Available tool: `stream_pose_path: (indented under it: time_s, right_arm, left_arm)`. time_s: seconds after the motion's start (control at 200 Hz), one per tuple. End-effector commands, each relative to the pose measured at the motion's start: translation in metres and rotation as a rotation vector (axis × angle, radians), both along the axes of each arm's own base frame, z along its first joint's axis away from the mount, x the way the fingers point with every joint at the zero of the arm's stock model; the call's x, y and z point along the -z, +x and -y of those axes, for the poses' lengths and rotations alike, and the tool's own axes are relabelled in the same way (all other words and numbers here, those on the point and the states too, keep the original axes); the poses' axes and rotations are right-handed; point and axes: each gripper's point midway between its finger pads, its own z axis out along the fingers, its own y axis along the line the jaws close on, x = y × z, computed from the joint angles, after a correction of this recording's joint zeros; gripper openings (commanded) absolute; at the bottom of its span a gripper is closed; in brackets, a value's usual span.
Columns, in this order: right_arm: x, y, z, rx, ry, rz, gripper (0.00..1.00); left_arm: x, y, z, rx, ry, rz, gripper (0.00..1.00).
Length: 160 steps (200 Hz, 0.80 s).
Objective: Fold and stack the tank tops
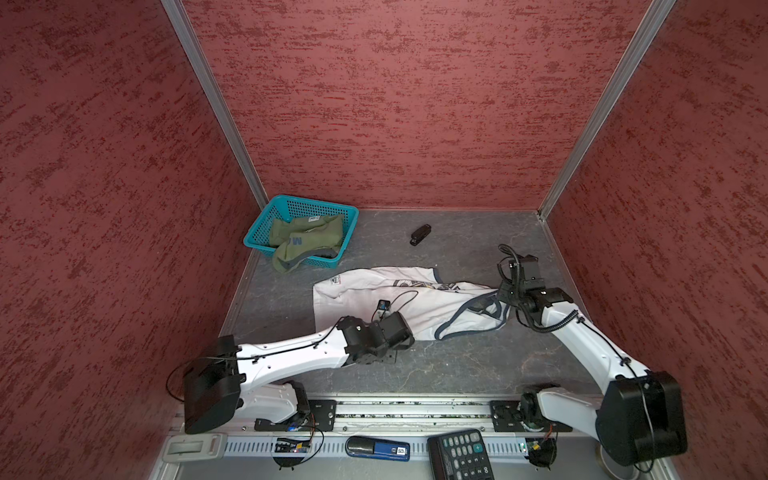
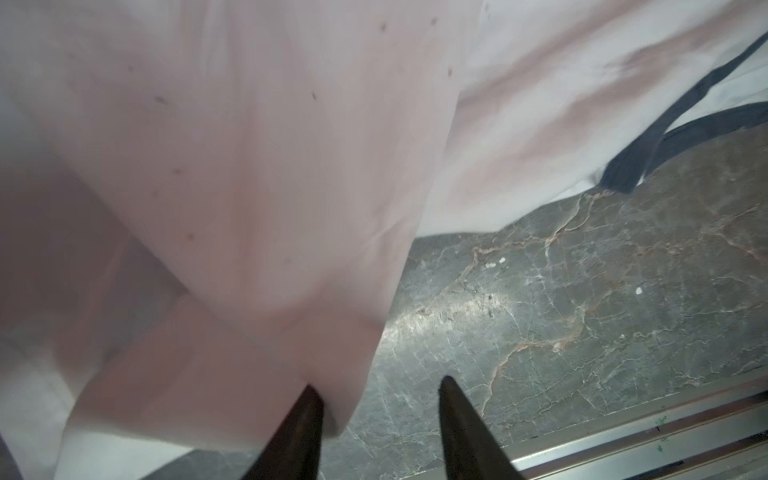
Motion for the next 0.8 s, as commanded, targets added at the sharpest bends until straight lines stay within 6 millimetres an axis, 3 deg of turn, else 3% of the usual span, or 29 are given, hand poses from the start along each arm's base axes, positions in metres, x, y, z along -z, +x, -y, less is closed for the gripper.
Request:
stream_pose_path:
  time_s: [0.0,0.1,0.351,0.796]
  right_arm:
    - [-0.008,0.01,-0.002,-0.007,0.017,0.035,0.0]
    - [-0.009,0.01,-0.002,-0.009,0.017,0.037,0.0]
    - [-0.008,0.007,-0.005,-0.016,0.038,0.041,0.0]
    - [-0.006,0.006,-0.006,-0.02,0.039,0.032,0.0]
  left_arm:
    - [-0.007,-0.004,0.017,-0.022,-0.09,-0.017,0.59]
    - [-0.024,0.013,-0.011,-0.102,-0.104,0.037,0.67]
    - [-0.023,0.051,-0.088,-0.344,-0.213,-0.001,0.66]
    - [0.031,0.047,-0.086,-0.314,-0.128,-0.218,0.57]
